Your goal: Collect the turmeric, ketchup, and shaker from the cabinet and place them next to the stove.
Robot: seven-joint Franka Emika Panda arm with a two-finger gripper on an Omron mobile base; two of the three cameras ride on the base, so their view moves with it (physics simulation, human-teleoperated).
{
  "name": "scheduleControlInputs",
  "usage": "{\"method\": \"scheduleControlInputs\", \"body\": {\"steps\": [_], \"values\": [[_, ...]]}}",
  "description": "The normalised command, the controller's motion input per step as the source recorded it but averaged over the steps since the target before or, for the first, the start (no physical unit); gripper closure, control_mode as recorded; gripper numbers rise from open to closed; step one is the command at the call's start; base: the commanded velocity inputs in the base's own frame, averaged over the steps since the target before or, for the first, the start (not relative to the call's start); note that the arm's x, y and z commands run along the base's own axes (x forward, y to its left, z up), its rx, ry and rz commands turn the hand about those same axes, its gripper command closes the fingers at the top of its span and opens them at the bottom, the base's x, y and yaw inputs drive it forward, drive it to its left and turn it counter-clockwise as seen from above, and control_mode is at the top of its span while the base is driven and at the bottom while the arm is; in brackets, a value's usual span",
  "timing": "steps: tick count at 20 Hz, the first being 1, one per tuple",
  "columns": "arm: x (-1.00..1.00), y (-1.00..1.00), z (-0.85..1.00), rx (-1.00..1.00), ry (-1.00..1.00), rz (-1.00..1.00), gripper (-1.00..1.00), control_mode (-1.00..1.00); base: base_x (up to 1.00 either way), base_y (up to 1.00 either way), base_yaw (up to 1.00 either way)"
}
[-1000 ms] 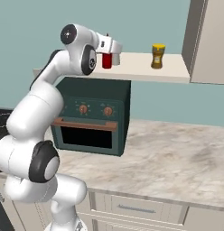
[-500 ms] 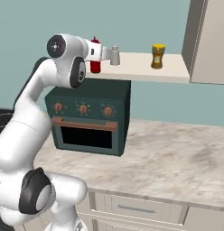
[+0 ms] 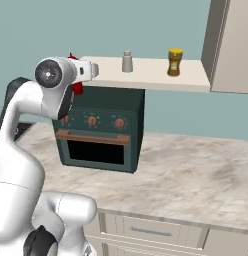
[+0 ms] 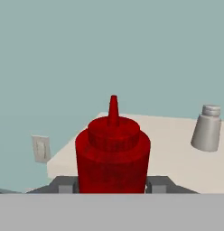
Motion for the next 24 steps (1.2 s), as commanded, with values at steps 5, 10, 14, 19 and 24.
{"method": "scheduleControlInputs", "body": {"steps": [5, 10, 14, 19, 24], "values": [[-0.45, 1.00, -0.22, -0.11, 0.00, 0.11, 1.00, -1.00, 0.00, 0.00, 0.00], [-0.19, 1.00, -0.25, -0.07, 0.03, -0.01, 1.00, -1.00, 0.00, 0.00, 0.00], [0.00, 0.99, -0.27, 0.01, 0.03, -0.11, 1.00, -1.00, 0.00, 0.00, 0.00], [0.01, 0.97, -0.35, 0.08, 0.01, -0.18, 1.00, -1.00, 0.00, 0.00, 0.00], [0.10, 0.44, -0.49, 0.22, 0.00, -0.13, 1.00, -1.00, 0.00, 0.00, 0.00]]}}
